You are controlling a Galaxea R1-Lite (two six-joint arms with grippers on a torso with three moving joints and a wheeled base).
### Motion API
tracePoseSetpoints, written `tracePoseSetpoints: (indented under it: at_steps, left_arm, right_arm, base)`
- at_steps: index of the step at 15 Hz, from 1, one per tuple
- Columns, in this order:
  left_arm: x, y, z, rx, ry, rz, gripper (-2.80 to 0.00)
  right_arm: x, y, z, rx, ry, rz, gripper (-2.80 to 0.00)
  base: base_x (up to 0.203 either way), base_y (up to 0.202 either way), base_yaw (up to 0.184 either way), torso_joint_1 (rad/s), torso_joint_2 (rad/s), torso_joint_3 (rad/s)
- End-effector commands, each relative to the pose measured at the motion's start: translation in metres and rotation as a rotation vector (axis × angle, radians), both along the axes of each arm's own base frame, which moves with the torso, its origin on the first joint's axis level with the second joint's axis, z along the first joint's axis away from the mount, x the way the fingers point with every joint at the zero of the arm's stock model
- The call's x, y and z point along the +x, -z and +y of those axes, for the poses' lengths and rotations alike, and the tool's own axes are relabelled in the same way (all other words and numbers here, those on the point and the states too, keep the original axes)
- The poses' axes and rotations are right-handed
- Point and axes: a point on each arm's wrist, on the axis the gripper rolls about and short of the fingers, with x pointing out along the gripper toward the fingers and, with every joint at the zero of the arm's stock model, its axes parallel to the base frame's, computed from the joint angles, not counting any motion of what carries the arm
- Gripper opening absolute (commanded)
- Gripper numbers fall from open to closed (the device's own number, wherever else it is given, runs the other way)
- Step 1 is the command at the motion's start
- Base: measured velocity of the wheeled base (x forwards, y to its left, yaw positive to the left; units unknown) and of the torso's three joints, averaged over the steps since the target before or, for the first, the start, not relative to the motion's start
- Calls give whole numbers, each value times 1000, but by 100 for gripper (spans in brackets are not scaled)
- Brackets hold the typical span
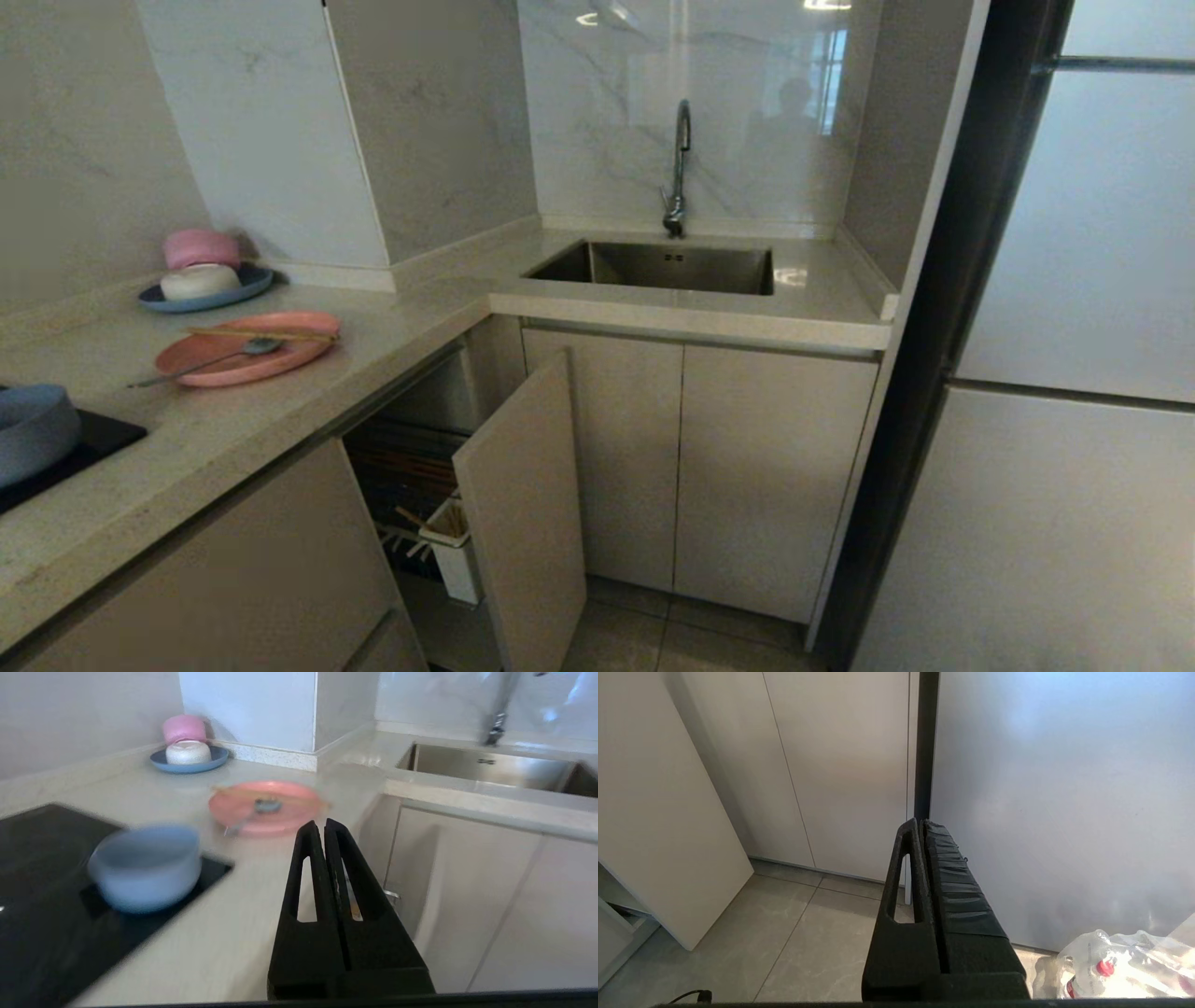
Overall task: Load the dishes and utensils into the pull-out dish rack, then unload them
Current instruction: Open the cupboard
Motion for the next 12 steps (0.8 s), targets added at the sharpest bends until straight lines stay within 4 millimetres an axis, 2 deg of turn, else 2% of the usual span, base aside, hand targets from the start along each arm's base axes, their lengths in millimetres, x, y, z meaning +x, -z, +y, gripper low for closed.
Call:
tracePoseSetpoints:
  at_steps: [1, 3, 5, 8, 10, 12]
  left_arm:
    - [70, -6, -5, 10, -5, 153, -280]
    - [115, -7, -8, 16, -9, 206, -280]
    - [160, 7, -11, 28, -10, 298, -280]
    - [227, 40, -16, 39, 5, 447, -280]
    - [269, 50, -23, 38, 25, 482, -280]
    - [297, 56, -33, 36, 62, 529, -280]
  right_arm:
    - [0, 0, 0, 1, -1, 1, -280]
    - [0, 0, 0, -1, -1, 1, -280]
    - [0, 0, 0, 0, -1, 1, -280]
    - [0, 0, 0, -1, -2, 1, -280]
    - [0, 0, 0, -1, -2, 1, -280]
    - [0, 0, 0, -1, -1, 1, -280]
  base:
    - [0, 0, 0, 0, 0, 0]
    - [0, 0, 0, 0, 0, 0]
    - [0, 0, 0, 0, 0, 0]
    - [0, 0, 0, 0, 0, 0]
    - [0, 0, 0, 0, 0, 0]
    - [0, 0, 0, 0, 0, 0]
